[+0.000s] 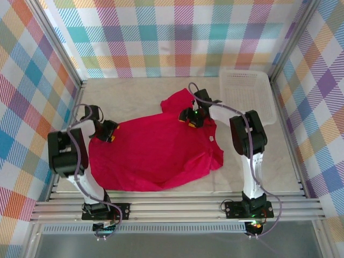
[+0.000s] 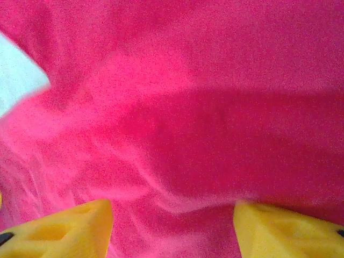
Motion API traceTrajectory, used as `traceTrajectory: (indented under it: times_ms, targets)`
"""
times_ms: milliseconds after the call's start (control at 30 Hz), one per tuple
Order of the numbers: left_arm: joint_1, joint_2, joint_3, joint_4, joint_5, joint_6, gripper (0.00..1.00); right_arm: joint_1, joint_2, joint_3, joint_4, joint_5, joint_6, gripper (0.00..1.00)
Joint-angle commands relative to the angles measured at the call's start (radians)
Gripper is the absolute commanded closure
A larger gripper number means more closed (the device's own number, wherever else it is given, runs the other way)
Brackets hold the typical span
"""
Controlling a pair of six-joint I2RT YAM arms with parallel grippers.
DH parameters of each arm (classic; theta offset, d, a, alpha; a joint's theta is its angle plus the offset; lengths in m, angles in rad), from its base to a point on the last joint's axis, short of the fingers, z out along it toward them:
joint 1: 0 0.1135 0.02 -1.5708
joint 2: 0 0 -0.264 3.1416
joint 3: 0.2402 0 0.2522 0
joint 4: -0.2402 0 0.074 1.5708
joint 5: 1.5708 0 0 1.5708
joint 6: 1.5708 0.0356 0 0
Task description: Fold the inside-out t-shirt
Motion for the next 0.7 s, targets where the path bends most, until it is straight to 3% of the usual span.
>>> traceTrajectory:
  times_ms: [0, 233, 467, 533, 667]
  targets:
    - [-0.01, 0.156, 0.122, 0.043, 0.059, -0.035, 0.51, -0.018, 0.102, 0.133, -0.098, 0.019, 0.052, 0.42]
    - [-0.024, 0.499, 0.569, -0.08, 0.051, -0.056, 0.55, -0.061, 0.368, 0.531, -0.212, 0.058, 0.088, 0.44]
    - [-0.031, 0.765, 1.223, -0.327, 0.067, -0.001, 0.54, -0.102, 0.714, 1.277, -0.39, -0.009, 0.057, 0.47]
    - [-0.029, 0.738, 1.304, -0.403, 0.057, 0.053, 0.54, -0.105, 0.685, 1.294, -0.392, -0.038, 0.043, 0.46]
    - [-0.027, 0.59, 1.295, -0.516, 0.033, 0.19, 0.51, -0.083, 0.413, 0.959, -0.29, -0.068, -0.039, 0.41]
